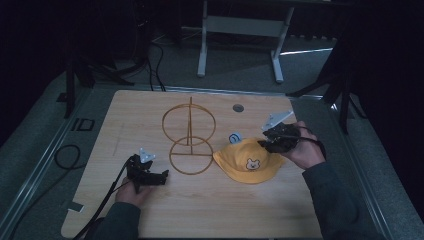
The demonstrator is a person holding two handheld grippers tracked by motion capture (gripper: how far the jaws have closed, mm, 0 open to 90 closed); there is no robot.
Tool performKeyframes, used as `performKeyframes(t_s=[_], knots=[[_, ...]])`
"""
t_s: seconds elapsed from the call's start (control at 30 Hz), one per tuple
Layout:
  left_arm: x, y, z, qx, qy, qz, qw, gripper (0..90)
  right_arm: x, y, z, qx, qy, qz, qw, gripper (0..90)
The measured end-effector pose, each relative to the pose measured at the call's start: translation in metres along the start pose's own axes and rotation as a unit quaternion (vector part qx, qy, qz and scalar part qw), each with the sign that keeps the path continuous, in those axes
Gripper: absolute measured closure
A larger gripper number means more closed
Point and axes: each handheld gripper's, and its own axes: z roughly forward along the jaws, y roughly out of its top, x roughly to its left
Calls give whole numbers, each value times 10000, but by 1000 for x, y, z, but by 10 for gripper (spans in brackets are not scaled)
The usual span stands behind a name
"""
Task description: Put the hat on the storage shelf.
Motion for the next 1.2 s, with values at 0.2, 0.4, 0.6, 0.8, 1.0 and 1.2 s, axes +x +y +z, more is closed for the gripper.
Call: performKeyframes(t_s=[0.2, 0.4, 0.6, 0.8, 1.0, 1.2], knots=[[0, 0, 0, 1, 0, 2, 10000, 19, -6, 8, 5, 191, 116, -184, 9996, 552], [0, 0, 0, -7, 3, 0, 10000, 19, -8, 17, 16, 576, 343, -428, 9968, 479], [0, 0, 0, -5, 4, 6, 10000, 19, -12, 25, 31, 922, 582, -555, 9925, 450], [0, 0, 0, 9, 0, 21, 10000, 19, -17, 30, 42, 1132, 861, -603, 9880, 443], [0, 0, 0, 14, 1, 27, 10000, 19, -20, 33, 55, 1356, 1120, -664, 9822, 525], [0, 0, 0, 16, 1, 27, 10000, 19, -21, 33, 63, 1509, 1378, -741, 9761, 695]])
